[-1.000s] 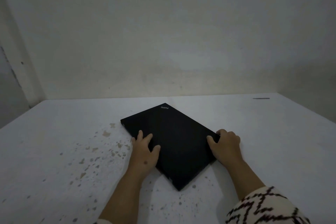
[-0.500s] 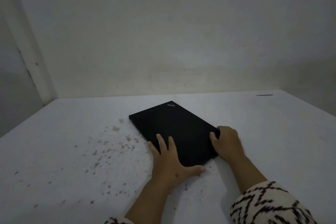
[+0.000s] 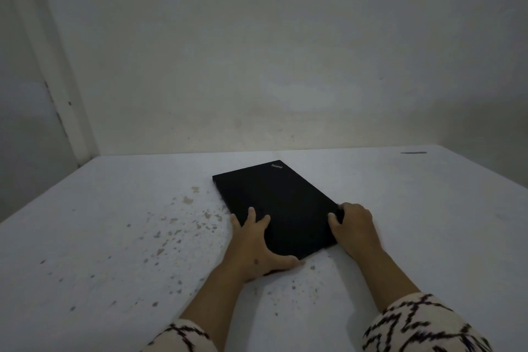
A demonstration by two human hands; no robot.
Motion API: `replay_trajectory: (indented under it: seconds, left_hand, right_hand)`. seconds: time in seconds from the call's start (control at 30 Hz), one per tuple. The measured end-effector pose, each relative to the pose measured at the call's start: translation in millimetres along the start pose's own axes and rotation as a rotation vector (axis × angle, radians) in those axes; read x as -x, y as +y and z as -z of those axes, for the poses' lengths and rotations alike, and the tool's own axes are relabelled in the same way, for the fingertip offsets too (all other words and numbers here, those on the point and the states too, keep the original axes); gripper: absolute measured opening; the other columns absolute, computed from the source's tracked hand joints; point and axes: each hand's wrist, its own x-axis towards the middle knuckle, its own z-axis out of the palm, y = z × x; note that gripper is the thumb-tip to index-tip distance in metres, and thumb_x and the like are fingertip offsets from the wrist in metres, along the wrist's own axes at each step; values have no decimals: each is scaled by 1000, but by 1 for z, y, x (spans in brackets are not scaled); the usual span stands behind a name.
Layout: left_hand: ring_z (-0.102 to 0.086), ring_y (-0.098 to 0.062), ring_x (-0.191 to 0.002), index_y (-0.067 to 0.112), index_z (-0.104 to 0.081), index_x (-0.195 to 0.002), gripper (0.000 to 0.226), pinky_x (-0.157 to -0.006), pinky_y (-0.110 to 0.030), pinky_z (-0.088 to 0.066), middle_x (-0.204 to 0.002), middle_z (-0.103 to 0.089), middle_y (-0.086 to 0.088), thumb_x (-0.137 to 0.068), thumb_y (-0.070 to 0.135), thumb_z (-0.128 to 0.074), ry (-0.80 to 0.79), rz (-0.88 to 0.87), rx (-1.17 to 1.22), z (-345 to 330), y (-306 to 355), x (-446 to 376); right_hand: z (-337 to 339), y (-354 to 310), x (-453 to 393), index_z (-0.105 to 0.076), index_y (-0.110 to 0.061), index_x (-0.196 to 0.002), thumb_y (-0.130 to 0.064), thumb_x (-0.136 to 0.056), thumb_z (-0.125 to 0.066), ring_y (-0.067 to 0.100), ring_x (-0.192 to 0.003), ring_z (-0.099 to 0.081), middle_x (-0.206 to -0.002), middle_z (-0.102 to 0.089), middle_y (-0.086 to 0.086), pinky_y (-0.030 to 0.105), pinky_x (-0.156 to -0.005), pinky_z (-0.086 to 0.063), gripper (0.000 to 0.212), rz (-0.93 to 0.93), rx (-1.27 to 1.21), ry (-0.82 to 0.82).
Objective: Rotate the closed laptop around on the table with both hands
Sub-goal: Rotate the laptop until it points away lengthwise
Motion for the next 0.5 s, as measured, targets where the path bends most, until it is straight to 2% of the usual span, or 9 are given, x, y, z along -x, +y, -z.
replay_trajectory:
  seconds: [0.1,0.27,0.5]
  left_hand:
    - [17,-31,-146,27,-16,-149,119,-117,-52,-12,-161,5,3,-52,68,-72,-22,-31,-16,9,-10,-1]
    - [16,-26,-146,30,-20,-149,117,-117,-51,-10,-161,3,7,-51,65,-75,-65,-75,20,24,-26,-2]
    - [2,-22,-148,37,-27,-145,110,-118,-49,-10,-160,-5,13,-51,56,-81,-88,-82,25,46,-46,-2]
  right_hand:
    - [-1,-3,6,-60,-1,-87,-24,-91,-54,34,-95,-58,-95,-64,22,29,-68,-37,24,-5,-2,-4]
    - [1,-10,15,-62,0,-102,-25,-91,-56,29,-99,-57,-104,-63,18,32,-81,-47,29,-2,-21,5]
    - [0,-18,30,-59,-1,-117,-24,-89,-59,28,-106,-57,-115,-60,17,34,-89,-51,36,-12,-90,-31]
